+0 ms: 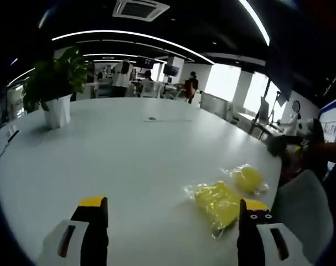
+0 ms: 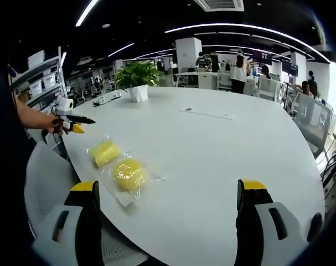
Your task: Compare the silicone blocks by pressing each to a similar depth, holding the contact briefly, and releasing to observe deformation and rebound differences across the visible hardness samples.
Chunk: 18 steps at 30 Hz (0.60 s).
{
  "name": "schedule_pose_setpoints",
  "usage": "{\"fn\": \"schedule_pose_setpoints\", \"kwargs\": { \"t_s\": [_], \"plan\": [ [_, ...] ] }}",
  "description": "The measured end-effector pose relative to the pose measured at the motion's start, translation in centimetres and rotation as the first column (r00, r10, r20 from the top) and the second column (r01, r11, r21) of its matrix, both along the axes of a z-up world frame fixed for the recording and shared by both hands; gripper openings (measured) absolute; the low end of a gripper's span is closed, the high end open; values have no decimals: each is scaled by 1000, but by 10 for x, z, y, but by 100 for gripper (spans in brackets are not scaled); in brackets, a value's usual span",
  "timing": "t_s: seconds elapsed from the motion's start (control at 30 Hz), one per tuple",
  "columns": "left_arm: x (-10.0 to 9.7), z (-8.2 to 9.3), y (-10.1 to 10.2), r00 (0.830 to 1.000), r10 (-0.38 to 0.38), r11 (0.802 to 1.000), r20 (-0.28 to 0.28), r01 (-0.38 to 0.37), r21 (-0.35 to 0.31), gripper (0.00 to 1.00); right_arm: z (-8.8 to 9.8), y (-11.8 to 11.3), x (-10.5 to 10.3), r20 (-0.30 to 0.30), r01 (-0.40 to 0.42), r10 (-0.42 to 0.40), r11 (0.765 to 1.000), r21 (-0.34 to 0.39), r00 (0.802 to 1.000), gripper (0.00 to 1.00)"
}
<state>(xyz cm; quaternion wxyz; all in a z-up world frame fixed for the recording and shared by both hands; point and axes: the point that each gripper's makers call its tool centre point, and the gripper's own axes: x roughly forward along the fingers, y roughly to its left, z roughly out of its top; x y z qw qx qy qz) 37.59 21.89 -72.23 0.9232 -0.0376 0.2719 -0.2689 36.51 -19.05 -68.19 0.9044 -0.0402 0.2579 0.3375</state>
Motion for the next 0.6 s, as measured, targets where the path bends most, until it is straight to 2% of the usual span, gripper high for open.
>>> {"fn": "schedule_pose_setpoints", "kwargs": {
  "t_s": [0.23,0.37,0.6],
  "plan": [
    [-12,7,6,1000,10,1000,26,-10,2,100,-9,-4,-2,-15,5,-5,1000,-3,1000,97],
    [-21,16,6,998,24,1000,57,-24,2,100,-13,-7,-1,-8,13,-13,1000,4,1000,97],
    [-37,31,7,995,64,997,75,-61,-37,100,-18,1,-3,-9,-24,24,1000,-6,1000,97]
  ]
}}
